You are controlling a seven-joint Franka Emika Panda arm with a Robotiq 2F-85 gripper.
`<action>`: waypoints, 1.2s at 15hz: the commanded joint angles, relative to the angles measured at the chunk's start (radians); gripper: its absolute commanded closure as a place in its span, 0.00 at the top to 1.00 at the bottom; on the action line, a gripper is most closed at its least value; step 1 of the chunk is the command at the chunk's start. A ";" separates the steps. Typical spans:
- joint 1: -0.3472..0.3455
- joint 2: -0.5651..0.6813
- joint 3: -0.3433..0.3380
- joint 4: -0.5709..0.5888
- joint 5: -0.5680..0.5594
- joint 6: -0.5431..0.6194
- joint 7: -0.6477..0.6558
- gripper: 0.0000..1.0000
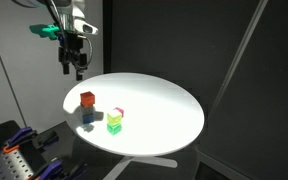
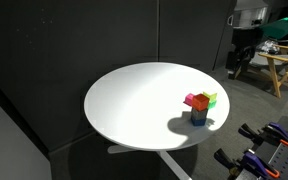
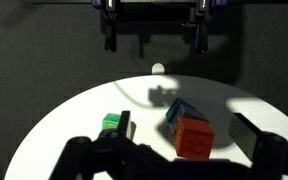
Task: Pick up the lime green block and put it on the green block
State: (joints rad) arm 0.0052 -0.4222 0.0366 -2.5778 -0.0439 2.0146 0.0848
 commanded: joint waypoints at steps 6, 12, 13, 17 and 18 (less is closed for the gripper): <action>0.014 -0.139 -0.016 -0.028 0.080 -0.033 -0.019 1.00; 0.011 -0.190 -0.025 -0.014 0.117 -0.059 -0.033 1.00; 0.013 -0.197 -0.028 -0.012 0.115 -0.069 -0.046 1.00; 0.023 -0.220 -0.037 -0.009 0.106 -0.094 -0.111 1.00; 0.025 -0.222 -0.037 -0.009 0.104 -0.091 -0.123 1.00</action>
State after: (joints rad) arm 0.0104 -0.6219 0.0192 -2.5944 0.0526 1.9500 0.0132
